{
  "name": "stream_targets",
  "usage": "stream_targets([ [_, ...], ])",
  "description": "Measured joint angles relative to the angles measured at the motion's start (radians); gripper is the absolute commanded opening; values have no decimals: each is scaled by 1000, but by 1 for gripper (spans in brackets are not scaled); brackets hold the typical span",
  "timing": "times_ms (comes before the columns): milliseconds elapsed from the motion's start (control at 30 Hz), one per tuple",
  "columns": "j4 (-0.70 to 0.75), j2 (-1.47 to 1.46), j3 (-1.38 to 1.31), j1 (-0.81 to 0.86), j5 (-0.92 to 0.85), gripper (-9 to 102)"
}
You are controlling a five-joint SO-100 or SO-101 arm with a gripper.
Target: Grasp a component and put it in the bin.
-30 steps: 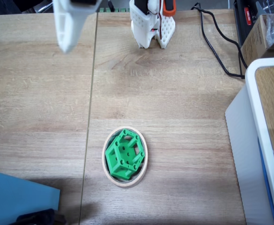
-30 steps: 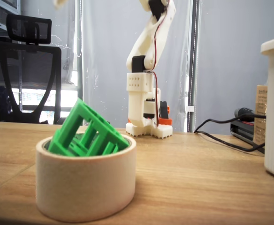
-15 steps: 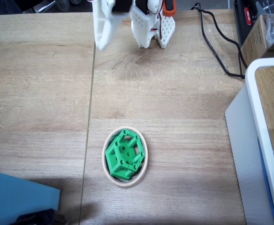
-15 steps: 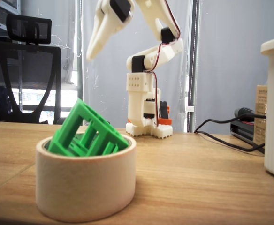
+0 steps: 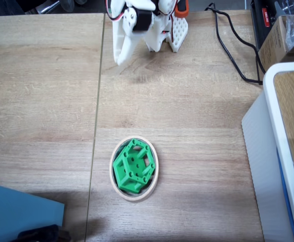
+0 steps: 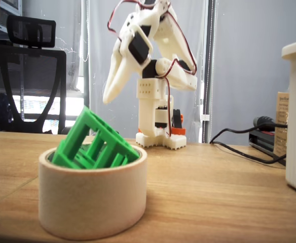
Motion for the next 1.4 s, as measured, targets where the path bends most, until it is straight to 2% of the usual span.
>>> stream_targets([
  [300,0,58,150,0,0,0],
  [1400,-6,61,245,0,0,0],
])
